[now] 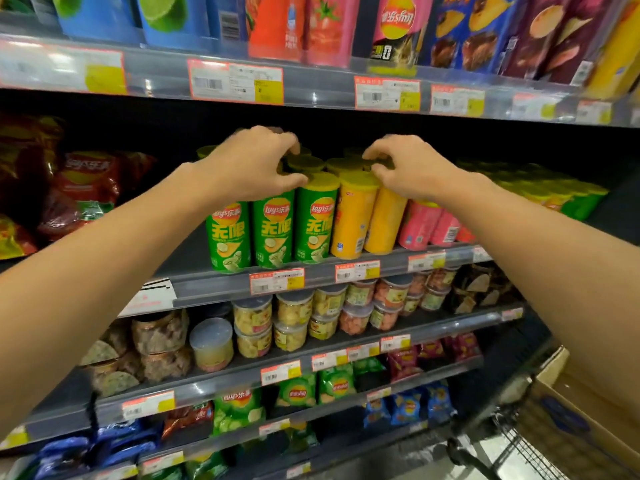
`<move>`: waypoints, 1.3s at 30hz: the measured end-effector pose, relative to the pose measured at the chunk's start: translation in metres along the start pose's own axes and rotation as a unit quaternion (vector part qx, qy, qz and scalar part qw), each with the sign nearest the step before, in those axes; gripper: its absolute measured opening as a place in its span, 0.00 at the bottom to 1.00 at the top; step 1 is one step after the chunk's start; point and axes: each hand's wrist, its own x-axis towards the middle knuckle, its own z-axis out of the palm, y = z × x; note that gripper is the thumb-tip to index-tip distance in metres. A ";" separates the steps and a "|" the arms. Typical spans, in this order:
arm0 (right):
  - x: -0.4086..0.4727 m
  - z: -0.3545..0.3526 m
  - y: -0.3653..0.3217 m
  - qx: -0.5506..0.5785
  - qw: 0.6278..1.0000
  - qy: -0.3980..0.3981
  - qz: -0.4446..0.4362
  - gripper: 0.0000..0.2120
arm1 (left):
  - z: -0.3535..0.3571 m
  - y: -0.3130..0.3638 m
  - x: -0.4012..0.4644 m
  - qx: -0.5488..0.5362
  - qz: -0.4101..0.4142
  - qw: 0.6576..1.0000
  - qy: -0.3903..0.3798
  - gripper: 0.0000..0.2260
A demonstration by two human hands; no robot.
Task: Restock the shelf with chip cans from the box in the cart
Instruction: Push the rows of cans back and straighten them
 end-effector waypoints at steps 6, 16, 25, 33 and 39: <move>0.009 -0.005 0.049 -0.003 0.995 -0.091 0.045 0.24 | 0.002 0.044 0.040 -0.047 0.033 0.998 -0.029 0.19; 0.021 0.015 0.105 0.010 0.991 -0.124 -0.053 0.29 | 0.040 0.087 0.073 0.002 -0.043 0.989 -0.140 0.22; 0.030 0.025 0.125 0.022 0.984 -0.082 -0.158 0.25 | 0.044 0.095 0.081 -0.013 -0.113 0.985 -0.132 0.18; 0.032 0.025 0.125 0.039 0.980 -0.073 -0.179 0.24 | 0.055 0.114 0.086 -0.003 -0.174 0.982 -0.078 0.21; 0.034 0.013 0.123 0.021 0.977 -0.096 -0.187 0.23 | 0.053 0.115 0.085 0.002 -0.198 0.973 -0.116 0.24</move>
